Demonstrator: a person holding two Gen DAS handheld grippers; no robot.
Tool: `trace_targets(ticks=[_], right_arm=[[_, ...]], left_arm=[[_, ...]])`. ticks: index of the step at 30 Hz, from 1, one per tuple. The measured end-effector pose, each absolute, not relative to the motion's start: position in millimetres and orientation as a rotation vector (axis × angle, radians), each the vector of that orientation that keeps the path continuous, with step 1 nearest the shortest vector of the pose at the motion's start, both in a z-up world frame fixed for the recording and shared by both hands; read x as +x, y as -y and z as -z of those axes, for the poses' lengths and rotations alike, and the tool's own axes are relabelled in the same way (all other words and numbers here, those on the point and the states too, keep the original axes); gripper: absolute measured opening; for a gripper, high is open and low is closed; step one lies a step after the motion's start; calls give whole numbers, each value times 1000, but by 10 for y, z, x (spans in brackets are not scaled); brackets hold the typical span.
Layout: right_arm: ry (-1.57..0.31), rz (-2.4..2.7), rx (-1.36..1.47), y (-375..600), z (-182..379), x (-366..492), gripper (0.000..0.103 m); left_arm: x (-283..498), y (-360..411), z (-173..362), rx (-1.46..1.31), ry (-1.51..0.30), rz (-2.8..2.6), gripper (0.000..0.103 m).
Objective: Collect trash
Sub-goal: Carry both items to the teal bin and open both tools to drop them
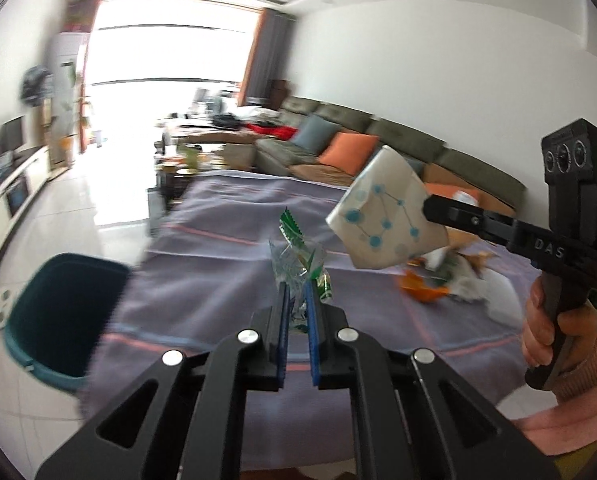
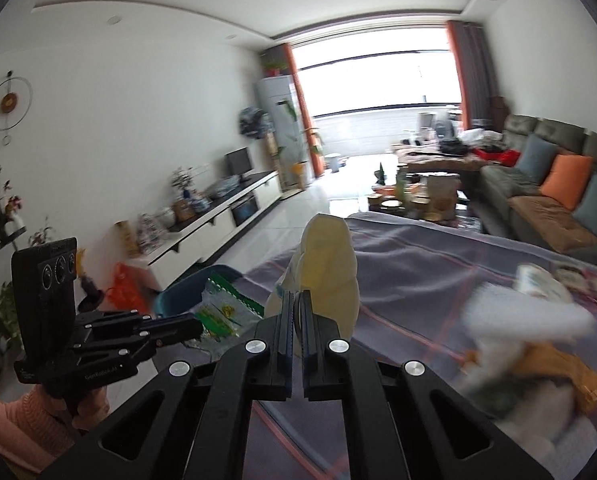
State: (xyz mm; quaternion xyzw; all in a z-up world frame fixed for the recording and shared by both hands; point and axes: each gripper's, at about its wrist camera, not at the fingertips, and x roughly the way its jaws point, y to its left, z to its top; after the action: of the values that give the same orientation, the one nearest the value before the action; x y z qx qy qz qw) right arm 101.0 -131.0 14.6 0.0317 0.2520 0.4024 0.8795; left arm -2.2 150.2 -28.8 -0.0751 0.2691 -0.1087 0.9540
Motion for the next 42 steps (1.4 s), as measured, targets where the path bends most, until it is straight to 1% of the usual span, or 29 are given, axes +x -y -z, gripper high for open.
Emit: trace_targets(ticks=[12,20,26,36,37,38,39,42], right_arm=[[-588,-1045,12,134,-140,1331,4],[-700,-1091,-42,-538,139,1537,4],[-778,-1091,-84,-877,362,1663,4],[-910,-1100,-117,-1195,582,1815,4],[-917,-1099,-118,-1221,597,1820,6],[-931,-1094,-119,-1249,618,1835,8],[-948,-1090,-120,-1289,639,1849,9],[-968,-1074,-110,-1318,657,1878,12]], left_arm=[[20,-2539,315,-200,-544,-60,10],[181,-3053,526,-233,-603,-186,10],[351,-3177,664,-242,-649,-225,10],[550,-3257,986,-280,-726,-251,11],[552,-3301,1028,-291,-729,-249,11],[552,-3342,1068,-297,-734,-245,13],[574,-3357,1093,-300,-743,-251,18],[614,-3403,1147,-322,-757,-255,26]])
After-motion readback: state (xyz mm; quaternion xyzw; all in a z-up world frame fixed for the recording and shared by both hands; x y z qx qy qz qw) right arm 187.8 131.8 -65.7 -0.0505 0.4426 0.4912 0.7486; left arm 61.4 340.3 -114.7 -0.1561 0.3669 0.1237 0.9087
